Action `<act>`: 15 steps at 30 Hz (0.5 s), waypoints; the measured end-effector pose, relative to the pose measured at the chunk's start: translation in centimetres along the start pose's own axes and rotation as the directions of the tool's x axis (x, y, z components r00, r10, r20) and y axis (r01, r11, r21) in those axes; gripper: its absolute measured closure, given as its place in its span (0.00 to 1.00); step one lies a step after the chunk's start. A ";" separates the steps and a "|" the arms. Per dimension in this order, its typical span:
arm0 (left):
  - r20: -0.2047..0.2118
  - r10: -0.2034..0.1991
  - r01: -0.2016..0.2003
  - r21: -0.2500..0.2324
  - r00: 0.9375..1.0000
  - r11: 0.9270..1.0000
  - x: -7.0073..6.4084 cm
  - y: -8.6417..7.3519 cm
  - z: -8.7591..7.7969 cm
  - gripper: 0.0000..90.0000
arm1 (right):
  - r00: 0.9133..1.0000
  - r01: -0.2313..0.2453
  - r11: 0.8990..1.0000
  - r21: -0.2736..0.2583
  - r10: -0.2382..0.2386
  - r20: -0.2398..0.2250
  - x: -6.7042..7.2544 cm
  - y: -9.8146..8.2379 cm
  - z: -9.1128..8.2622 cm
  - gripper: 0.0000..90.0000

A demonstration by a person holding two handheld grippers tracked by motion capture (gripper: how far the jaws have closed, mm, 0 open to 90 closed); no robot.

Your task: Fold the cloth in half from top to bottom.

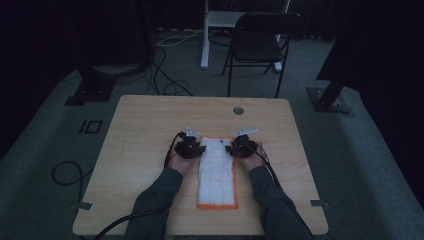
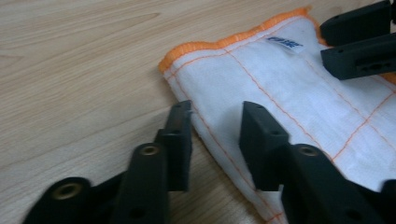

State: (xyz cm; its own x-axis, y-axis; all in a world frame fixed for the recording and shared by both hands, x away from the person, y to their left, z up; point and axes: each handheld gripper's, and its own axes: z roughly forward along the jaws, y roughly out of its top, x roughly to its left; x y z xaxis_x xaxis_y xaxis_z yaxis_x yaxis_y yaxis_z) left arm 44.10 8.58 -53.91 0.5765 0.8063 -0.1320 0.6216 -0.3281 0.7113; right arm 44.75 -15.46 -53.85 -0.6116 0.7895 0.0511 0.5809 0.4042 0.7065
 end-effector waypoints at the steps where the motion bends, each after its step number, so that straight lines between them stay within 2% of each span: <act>1: 0.000 0.000 0.000 0.000 1.000 1.000 0.0 0.0 0.0 0.81 | 1.000 0.007 1.000 -0.002 -0.007 -0.006 0.1 0.0 0.0 0.79; 2: 0.005 0.000 0.000 0.003 1.000 1.000 0.0 0.0 0.0 0.81 | 1.000 0.007 1.000 -0.002 -0.007 -0.006 0.1 0.0 0.0 0.79; 3: 0.009 0.002 -0.002 0.006 1.000 1.000 0.0 0.1 0.1 0.88 | 1.000 0.005 1.000 -0.006 -0.005 -0.022 0.1 0.0 0.1 0.85; 6: 0.023 0.004 -0.004 0.005 1.000 1.000 0.0 0.0 0.1 0.94 | 0.999 -0.005 1.000 -0.008 0.004 -0.040 0.2 0.0 0.2 0.91; 9: 0.027 -0.002 0.002 0.003 1.000 1.000 0.2 0.1 0.1 0.95 | 0.999 -0.024 1.000 -0.018 0.023 -0.049 0.1 0.0 0.3 0.93; 10: 0.016 -0.003 0.003 0.006 1.000 1.000 0.3 0.2 0.1 0.96 | 0.998 -0.038 0.999 -0.025 0.037 -0.050 0.0 0.0 0.4 0.94; 15: 0.012 -0.001 0.001 0.005 1.000 1.000 0.6 0.3 0.1 0.97 | 0.998 -0.045 0.998 -0.038 0.044 -0.037 0.0 0.2 0.6 0.94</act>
State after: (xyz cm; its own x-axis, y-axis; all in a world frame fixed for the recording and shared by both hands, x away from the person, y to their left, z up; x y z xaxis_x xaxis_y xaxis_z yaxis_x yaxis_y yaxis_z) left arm 44.71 8.96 -53.79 0.5824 0.8006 -0.1407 0.6245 -0.3300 0.7079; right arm 45.22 -15.10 -54.17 -0.6050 0.7888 0.1084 0.5871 0.3499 0.7300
